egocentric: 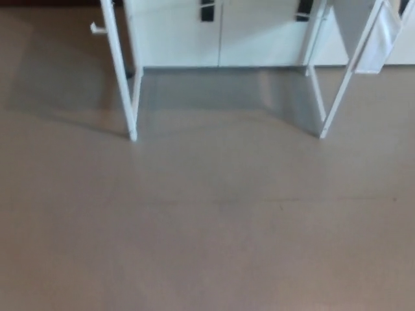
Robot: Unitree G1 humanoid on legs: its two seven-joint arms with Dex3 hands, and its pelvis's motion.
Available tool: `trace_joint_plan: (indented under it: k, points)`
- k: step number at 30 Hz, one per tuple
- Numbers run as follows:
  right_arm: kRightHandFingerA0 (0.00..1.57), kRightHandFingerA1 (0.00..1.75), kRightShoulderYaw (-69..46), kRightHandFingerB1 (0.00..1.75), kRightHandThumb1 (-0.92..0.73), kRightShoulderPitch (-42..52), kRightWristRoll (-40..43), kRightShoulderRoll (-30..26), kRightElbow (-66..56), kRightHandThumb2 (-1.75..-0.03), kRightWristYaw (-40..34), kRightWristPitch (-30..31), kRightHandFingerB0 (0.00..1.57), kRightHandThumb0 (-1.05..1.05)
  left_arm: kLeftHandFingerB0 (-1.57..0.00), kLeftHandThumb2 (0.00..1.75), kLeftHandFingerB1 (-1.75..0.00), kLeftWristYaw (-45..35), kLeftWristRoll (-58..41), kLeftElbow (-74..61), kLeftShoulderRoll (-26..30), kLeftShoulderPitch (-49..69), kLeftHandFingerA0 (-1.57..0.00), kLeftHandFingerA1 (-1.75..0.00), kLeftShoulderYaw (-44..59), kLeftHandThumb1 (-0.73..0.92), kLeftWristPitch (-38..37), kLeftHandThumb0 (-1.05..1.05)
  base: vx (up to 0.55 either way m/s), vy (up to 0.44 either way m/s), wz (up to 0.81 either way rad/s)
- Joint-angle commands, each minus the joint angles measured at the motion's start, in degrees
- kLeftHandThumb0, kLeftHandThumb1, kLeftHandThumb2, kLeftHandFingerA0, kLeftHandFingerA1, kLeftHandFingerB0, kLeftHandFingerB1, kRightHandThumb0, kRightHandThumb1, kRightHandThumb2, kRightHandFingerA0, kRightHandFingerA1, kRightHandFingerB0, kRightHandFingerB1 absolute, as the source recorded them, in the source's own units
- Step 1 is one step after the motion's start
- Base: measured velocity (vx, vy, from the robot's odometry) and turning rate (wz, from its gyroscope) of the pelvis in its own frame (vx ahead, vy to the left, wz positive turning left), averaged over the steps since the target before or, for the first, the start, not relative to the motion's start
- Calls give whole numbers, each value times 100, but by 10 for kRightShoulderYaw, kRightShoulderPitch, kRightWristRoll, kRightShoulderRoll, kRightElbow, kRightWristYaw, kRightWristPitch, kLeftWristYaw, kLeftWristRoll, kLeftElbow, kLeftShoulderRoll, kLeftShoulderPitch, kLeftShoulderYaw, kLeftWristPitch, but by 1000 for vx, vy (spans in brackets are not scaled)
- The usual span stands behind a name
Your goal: The robot walks towards a table in front, picks a dumpling toy with left hand and puts it in an orange round plate
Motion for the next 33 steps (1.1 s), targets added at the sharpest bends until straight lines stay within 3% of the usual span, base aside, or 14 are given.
trace_joint_plan:
  k: [1, 12, 13, 19, 20, 24, 25, 31, 32, 33]
  points:
    - [69, 45, -3, 31, -71, 0, -1, -7, 4, -62, 3, 9, 32, -39, -34, 58, -32, -11, -3, 2, 2, 3, -75, -66, 5, 60, 0, -34, 379, 65, 2]
    - [70, 45, 1, 32, -71, 1, -3, -7, 4, -62, 5, 11, 33, -39, -34, 58, -32, -22, -2, 3, 2, 10, -64, -51, 8, 59, -8, -34, 476, -51, 19]
    - [63, 57, -1, 44, -61, 1, -1, -6, 3, -83, 6, 11, 31, -47, -34, 58, -32, -27, -5, 3, 2, 11, -63, -55, 11, 59, -9, -32, 548, -96, 6]
    - [60, 56, -2, 44, -60, 1, -2, -7, 2, -83, 10, 13, 31, -45, -33, 58, -32, -32, -3, 1, 2, 15, -64, -57, 13, 58, -15, -34, 408, 5, -9]
    - [66, 44, -1, 32, -72, 2, -2, -7, 0, -62, 12, 13, 33, -37, -34, 58, -32, -27, 3, 1, 3, 16, -68, -59, 9, 58, -14, -34, 465, 156, -31]
    - [68, 45, -3, 32, -72, 3, -1, -7, -1, -62, 12, 15, 33, -37, -34, 57, -32, -29, 0, 0, 3, 16, -71, -65, 10, 58, -14, -33, 540, 228, -28]
    - [63, 57, -1, 44, -61, 2, -3, -7, 1, -83, 10, 15, 31, -46, -33, 58, -32, -29, -1, 0, 2, 17, -65, -56, 11, 59, -12, -33, 514, 237, -46]
    - [63, 59, -6, 45, -61, 3, 1, -5, 0, -83, 11, 16, 31, -45, -34, 59, -33, -31, -3, 1, 1, 19, -67, -59, 13, 58, -10, -35, 352, 179, -1]
    - [68, 47, -5, 31, -72, 3, 0, -5, 2, -62, 11, 18, 33, -36, -34, 58, -32, -29, -2, 1, 1, 21, -65, -57, 12, 59, -12, -34, 278, 87, 9]
    - [68, 47, -4, 31, -72, 2, -1, -4, 4, -62, 11, 19, 33, -36, -34, 58, -32, -28, -1, 1, 1, 23, -65, -57, 11, 59, -13, -34, 260, 50, 7]
